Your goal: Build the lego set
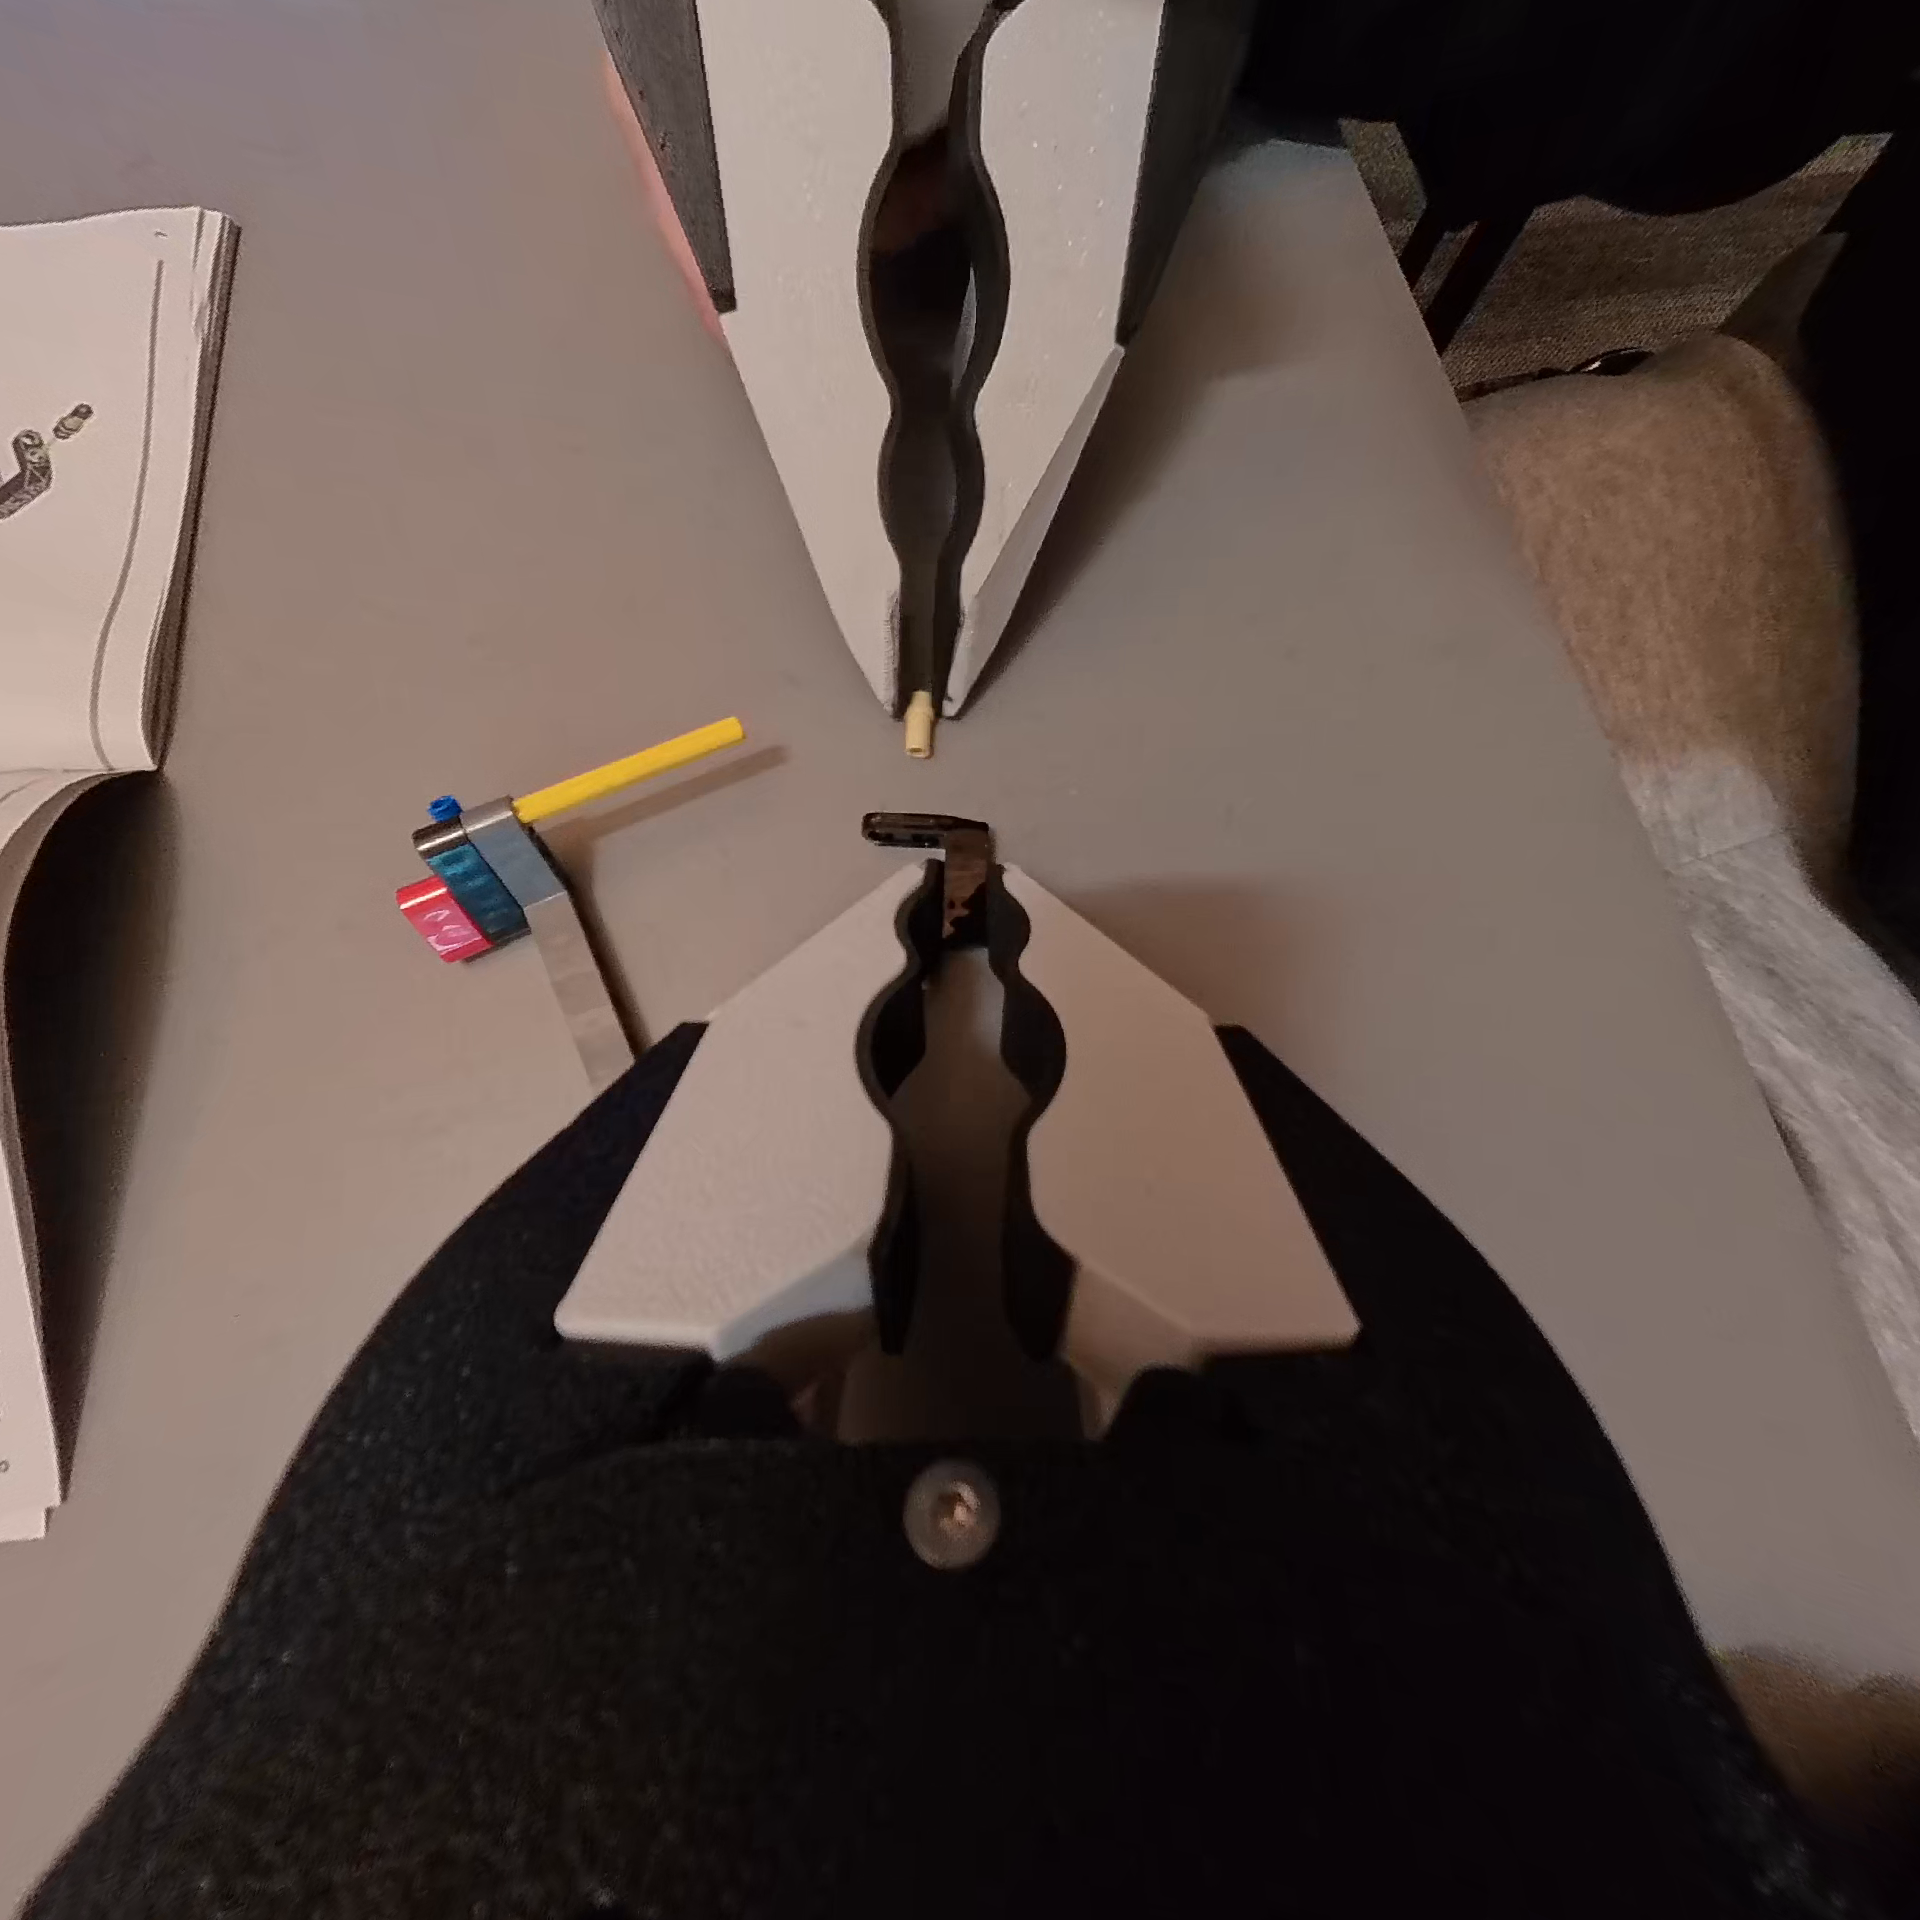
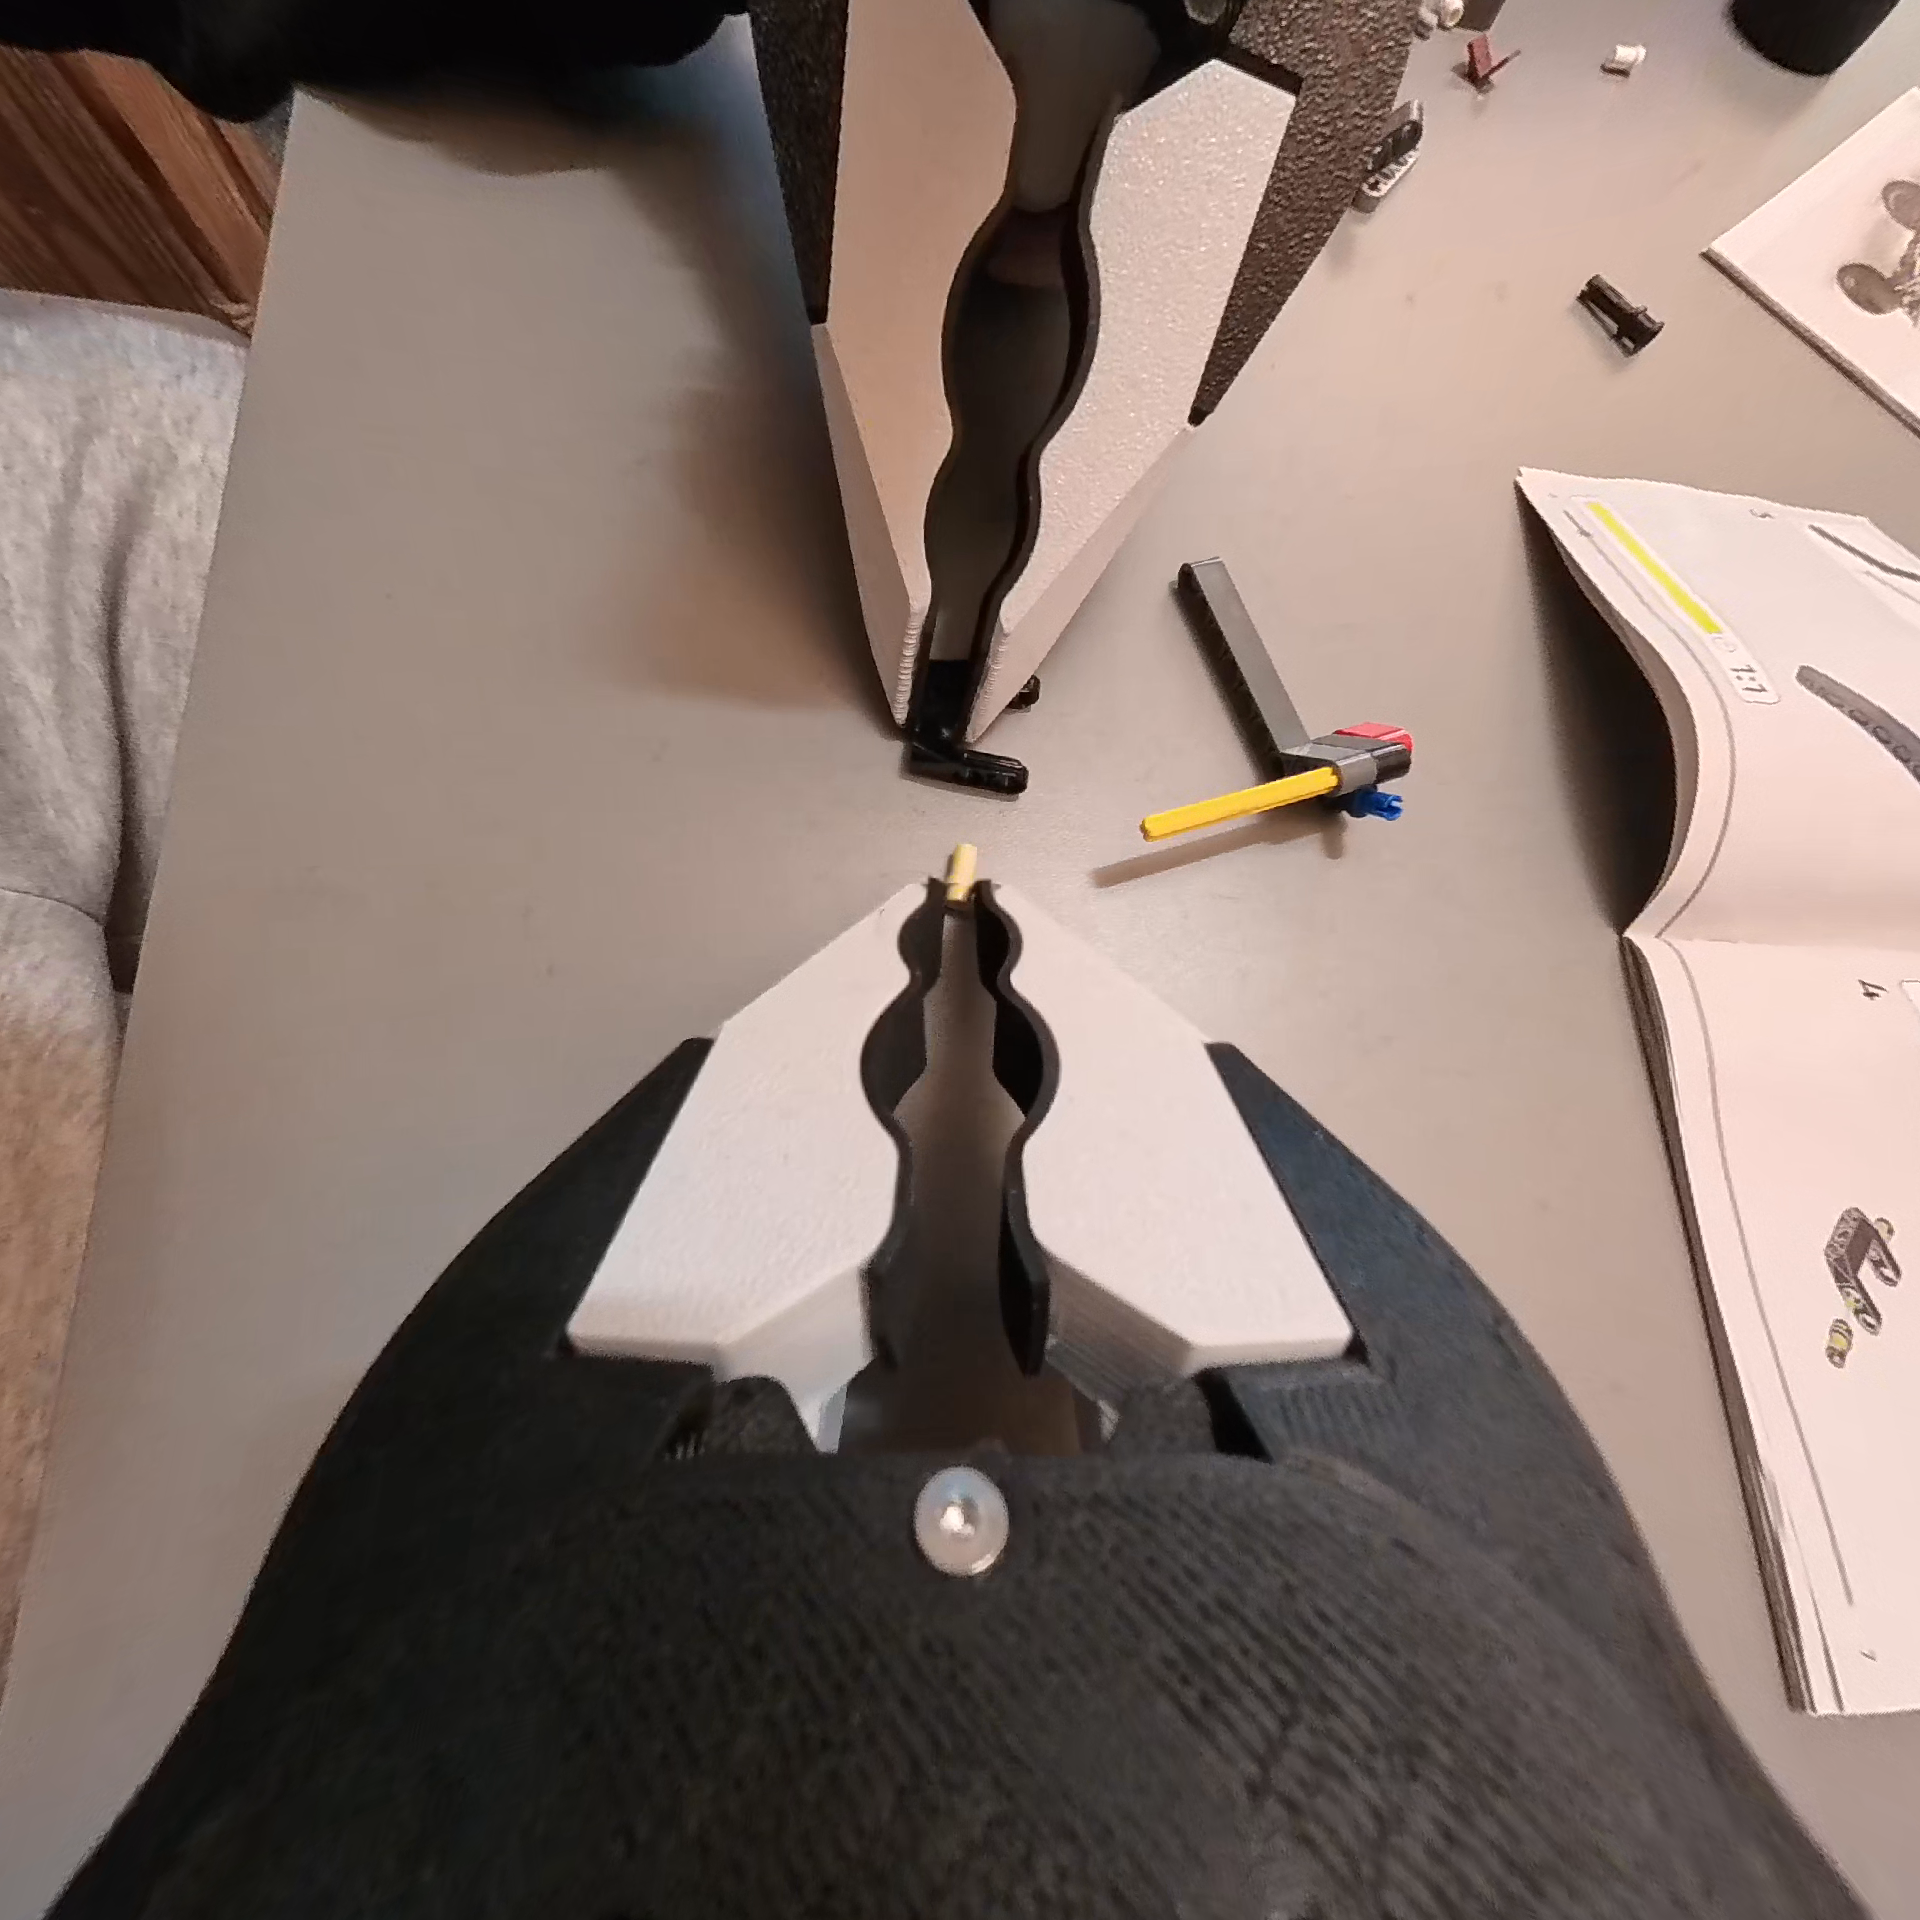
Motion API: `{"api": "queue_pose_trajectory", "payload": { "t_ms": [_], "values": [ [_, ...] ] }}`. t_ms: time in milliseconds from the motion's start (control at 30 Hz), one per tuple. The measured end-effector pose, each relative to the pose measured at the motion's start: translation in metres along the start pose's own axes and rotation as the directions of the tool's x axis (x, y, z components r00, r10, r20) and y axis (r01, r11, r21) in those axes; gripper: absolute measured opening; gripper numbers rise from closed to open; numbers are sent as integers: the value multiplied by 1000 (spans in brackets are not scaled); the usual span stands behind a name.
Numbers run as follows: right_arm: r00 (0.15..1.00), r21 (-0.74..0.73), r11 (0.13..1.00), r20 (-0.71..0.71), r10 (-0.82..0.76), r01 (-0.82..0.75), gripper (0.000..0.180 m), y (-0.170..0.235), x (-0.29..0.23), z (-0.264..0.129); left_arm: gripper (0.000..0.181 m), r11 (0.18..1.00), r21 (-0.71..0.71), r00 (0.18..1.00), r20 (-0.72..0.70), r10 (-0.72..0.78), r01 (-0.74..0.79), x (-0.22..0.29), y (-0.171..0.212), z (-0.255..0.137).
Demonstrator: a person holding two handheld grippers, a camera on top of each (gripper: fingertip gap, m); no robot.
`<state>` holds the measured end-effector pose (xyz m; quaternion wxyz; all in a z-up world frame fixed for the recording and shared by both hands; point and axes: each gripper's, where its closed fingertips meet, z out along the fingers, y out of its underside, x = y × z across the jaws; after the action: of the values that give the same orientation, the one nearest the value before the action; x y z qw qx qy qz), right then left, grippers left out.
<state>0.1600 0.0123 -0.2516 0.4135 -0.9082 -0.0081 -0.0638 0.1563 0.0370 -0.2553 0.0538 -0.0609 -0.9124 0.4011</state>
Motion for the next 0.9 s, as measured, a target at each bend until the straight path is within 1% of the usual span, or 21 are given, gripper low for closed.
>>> {"api": "queue_pose_trajectory", "payload": {
  "t_ms": [300, 367, 467, 567, 767, 900],
  "values": [
    [999, -5, 1000, -39, 0, 0, 3, -1, 2, 2, 6, 1000, -1, 1000, 12, 11, -11, 0, -1, 1],
    [997, -5, 999, -67, -36, 36, 3, -2, 3, 3, 6, 1000, -2, 1000, 21, 15, -15, -1, -2, 2],
    [982, -4, 993, -147, -119, 120, 3, -5, 5, 4, 6, 1000, -2, 1000, 25, 13, -13, -1, -3, 3],
    [972, -3, 987, -173, -158, 160, 3, -6, 4, 4, 6, 1000, -1, 1000, 23, 10, -10, -1, -3, 3],
    [978, 4, 987, -139, -158, 160, 3, -8, -1, 6, 6, 1000, 1, 999, 14, -30, 30, -2, -3, 4],
    [973, -2, 987, -169, -156, 158, 3, -8, 3, 6, 6, 999, 2, 999, 6, -32, 32, -1, -3, 4]
  ]
}}
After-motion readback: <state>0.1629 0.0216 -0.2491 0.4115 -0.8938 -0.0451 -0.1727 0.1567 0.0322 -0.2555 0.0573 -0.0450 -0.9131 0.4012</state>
